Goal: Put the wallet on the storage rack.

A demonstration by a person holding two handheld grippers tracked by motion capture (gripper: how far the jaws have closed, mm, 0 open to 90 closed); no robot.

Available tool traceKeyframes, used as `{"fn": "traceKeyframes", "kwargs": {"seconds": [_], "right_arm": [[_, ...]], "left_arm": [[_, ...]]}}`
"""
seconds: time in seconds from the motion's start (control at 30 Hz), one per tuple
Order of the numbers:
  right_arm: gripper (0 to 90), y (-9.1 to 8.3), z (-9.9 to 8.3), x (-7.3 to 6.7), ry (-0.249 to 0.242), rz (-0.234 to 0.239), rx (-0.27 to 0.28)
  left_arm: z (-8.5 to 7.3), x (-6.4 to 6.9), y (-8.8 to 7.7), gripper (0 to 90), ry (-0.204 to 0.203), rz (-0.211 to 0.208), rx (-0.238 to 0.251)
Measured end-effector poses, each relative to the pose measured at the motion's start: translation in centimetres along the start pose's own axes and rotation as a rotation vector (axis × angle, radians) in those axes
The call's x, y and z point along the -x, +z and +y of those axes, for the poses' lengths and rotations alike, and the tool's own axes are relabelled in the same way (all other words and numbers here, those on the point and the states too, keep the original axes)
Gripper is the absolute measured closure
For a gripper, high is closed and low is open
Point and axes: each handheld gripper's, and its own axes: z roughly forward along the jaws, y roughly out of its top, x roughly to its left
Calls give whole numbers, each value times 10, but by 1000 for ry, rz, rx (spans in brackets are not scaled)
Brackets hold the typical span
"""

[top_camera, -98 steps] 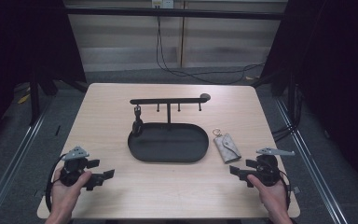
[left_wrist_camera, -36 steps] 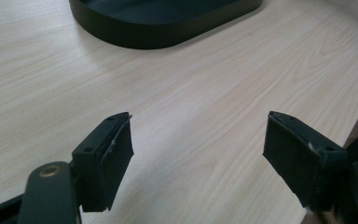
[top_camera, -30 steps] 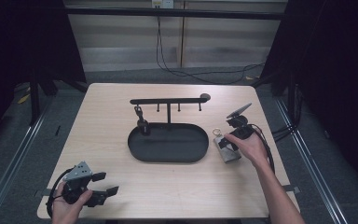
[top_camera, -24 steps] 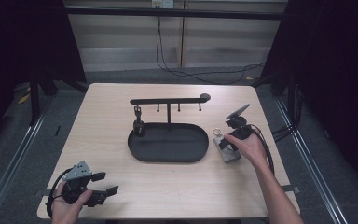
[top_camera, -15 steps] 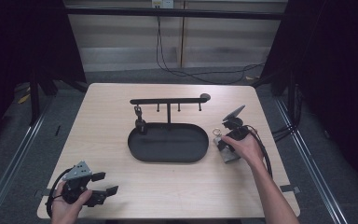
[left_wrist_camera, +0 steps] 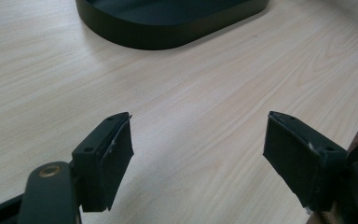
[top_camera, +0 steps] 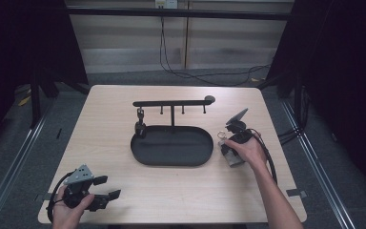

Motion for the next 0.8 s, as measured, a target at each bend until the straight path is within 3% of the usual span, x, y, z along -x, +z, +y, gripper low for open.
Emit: {"fn": "traceKeyframes", "kwargs": {"seconds": [0.17,0.53,0.8], "right_arm": [[276,1,2,-3,2,-31,-13],[333,-4,6,-2,16,-40,-49],[336,-15,4,1,25,-29,-38]], "left_arm": [[0,0,0,236,2,1,-1],[1,-2,1,229,-14,-13,-5],[1,-2,2,227,-17,-12,-12]]}}
